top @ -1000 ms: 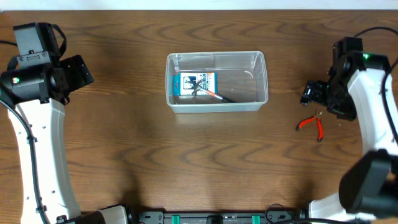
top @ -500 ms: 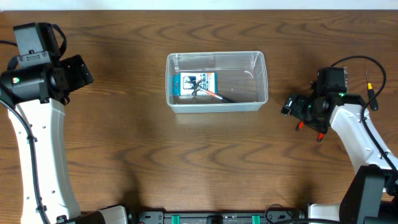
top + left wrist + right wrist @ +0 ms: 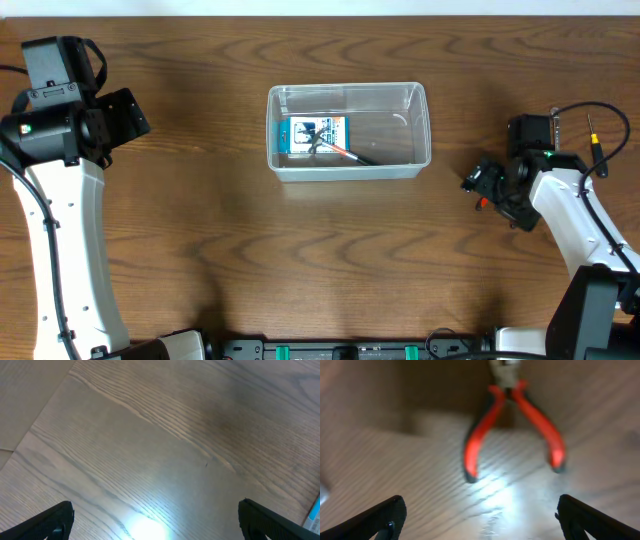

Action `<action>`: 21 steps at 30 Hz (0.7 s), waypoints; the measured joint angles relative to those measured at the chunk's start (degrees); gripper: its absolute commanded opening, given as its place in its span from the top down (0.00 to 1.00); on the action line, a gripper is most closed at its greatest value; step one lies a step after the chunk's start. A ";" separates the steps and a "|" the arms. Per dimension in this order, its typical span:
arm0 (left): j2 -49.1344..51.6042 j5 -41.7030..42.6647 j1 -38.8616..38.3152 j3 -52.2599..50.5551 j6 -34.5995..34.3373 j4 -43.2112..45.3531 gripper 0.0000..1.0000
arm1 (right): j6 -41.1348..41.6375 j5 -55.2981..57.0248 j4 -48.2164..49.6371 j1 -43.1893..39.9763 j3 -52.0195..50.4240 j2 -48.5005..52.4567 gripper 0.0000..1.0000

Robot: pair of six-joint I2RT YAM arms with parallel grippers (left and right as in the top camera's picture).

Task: Pack container

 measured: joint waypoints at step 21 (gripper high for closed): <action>0.00 0.00 0.00 0.00 0.00 0.00 0.02 | 3.13 2.03 2.97 0.07 0.00 10.51 0.01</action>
